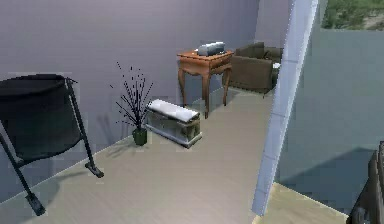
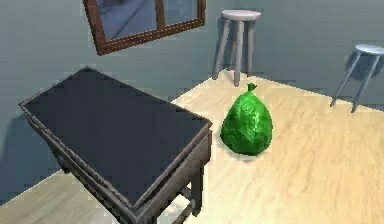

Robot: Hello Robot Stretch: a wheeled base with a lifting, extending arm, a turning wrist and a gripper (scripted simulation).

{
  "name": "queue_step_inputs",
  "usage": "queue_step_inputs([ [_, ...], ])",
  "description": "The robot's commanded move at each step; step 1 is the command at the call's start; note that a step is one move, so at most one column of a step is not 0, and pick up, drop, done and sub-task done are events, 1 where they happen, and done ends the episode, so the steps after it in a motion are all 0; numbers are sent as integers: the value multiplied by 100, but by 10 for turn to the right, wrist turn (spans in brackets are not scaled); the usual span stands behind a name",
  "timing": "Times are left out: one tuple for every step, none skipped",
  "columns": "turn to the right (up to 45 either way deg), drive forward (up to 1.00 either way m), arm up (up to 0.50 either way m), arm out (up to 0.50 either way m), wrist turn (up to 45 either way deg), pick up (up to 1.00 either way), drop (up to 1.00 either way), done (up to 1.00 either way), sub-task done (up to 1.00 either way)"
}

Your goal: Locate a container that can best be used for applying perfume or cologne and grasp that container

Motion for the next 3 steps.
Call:
queue_step_inputs([
  [180, 0, 0, 0, 0, 0, 0, 0, 0],
  [0, 15, 0, 0, 0, 0, 0, 0, 0],
  [-450, 0, 0, 0, 0, 0, 0, 0, 0],
])
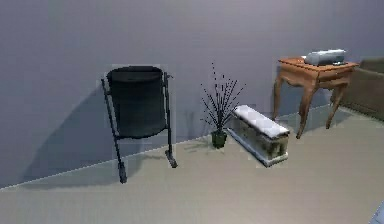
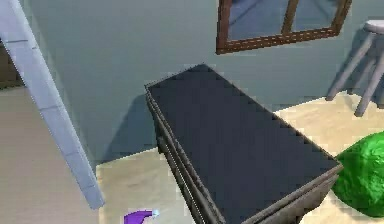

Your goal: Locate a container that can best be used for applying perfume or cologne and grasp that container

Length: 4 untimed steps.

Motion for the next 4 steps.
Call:
queue_step_inputs([
  [-240, 0, 0, 0, 0, 0, 0, 0, 0],
  [0, 0, 10, 0, 0, 0, 0, 0, 0],
  [0, 0, 0, 46, 0, 0, 0, 0, 0],
  [0, 0, 0, 0, 450, 0, 0, 0, 0],
])
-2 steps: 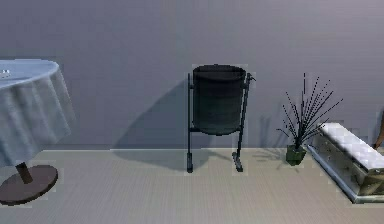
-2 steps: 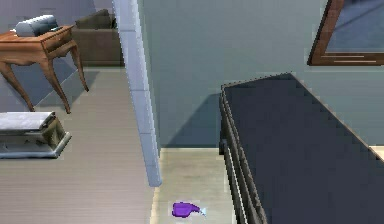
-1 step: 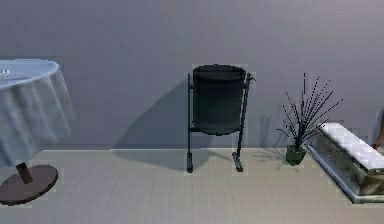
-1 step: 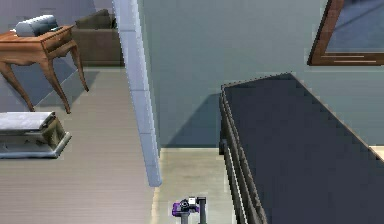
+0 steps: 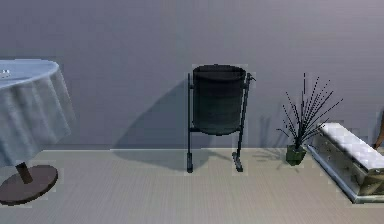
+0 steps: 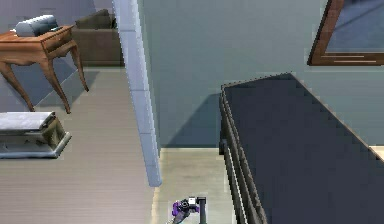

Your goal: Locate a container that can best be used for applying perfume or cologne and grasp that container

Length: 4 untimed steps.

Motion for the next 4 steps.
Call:
queue_step_inputs([
  [0, 0, 0, 0, 450, 0, 0, 0, 0],
  [0, 0, 0, 0, 450, 0, 0, 0, 0],
  [0, 0, 0, 0, 450, 0, 0, 0, 0],
  [0, 0, -30, 0, 0, 0, 0, 0, 0],
])
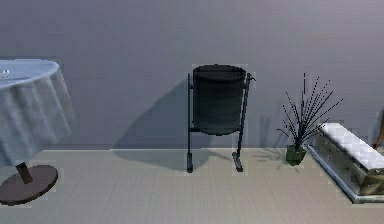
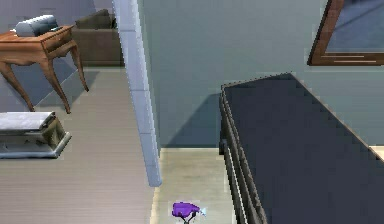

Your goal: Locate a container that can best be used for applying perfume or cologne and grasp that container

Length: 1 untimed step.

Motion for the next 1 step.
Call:
queue_step_inputs([
  [0, 0, 0, 0, 0, 100, 0, 0, 0],
])
